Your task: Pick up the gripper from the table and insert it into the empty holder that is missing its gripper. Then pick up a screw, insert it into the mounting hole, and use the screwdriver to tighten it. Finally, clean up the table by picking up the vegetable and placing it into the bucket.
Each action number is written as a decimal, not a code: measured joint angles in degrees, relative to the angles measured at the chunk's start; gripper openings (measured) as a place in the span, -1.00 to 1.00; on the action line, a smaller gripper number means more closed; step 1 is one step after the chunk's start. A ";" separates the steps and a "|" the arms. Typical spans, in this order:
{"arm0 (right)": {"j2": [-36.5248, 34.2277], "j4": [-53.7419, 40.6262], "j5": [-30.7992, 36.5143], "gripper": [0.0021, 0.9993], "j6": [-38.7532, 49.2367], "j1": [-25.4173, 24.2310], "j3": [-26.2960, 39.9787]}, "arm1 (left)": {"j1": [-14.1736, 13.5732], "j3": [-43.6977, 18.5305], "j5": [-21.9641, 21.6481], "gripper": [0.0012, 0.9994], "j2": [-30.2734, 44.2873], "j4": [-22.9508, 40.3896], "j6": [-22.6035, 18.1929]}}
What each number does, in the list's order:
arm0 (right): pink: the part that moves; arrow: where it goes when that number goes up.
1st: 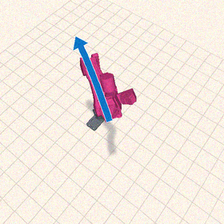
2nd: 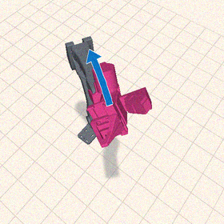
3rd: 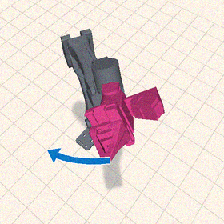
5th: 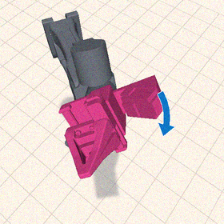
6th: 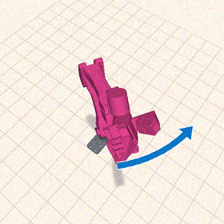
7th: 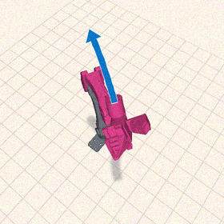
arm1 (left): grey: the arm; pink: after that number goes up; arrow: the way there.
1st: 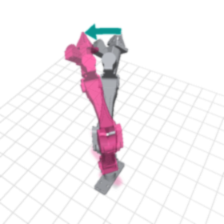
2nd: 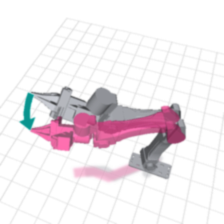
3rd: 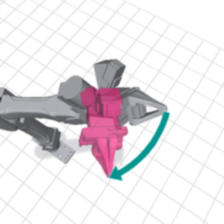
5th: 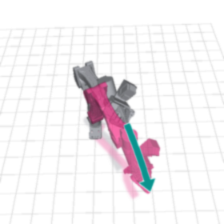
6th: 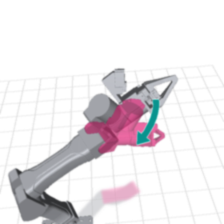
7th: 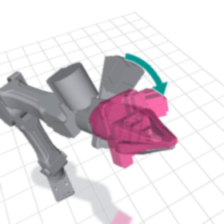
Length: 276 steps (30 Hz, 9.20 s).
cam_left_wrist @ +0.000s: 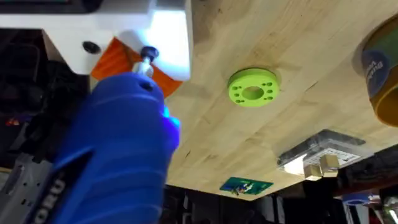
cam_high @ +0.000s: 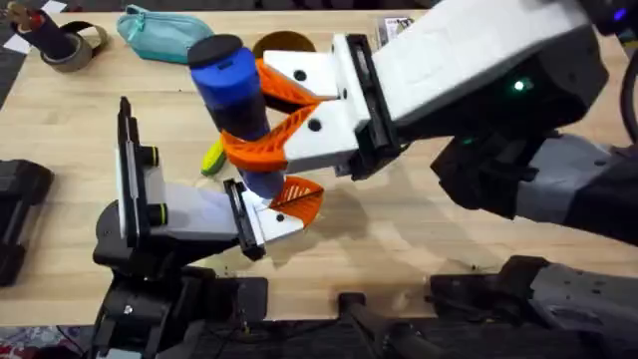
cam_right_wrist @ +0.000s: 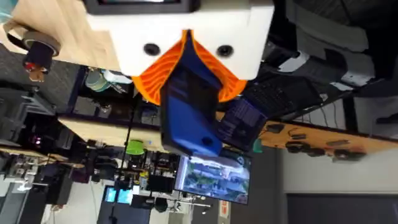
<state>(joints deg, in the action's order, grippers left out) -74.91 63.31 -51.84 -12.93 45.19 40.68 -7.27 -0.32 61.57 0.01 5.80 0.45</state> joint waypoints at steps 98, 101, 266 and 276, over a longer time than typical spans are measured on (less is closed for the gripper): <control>2.03 -17.38 6.14 -0.95 5.77 0.55 4.38 | 0.00 0.00 0.14 -0.99 0.09 0.04 0.48; 1.88 -17.78 5.48 -0.95 5.92 0.55 4.81 | 0.00 0.00 0.12 -0.99 0.09 0.04 0.46; 1.92 -18.51 5.49 -0.95 9.59 1.95 5.57 | 0.00 0.00 -0.29 -0.99 0.02 -0.02 0.09; 2.06 -8.36 5.48 -0.95 6.67 1.83 5.44 | 0.00 0.00 -0.29 -0.99 0.02 -0.02 0.04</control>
<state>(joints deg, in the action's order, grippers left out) -72.86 54.94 -46.36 -6.25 47.02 46.13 -7.27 -0.32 61.28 0.03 5.78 0.49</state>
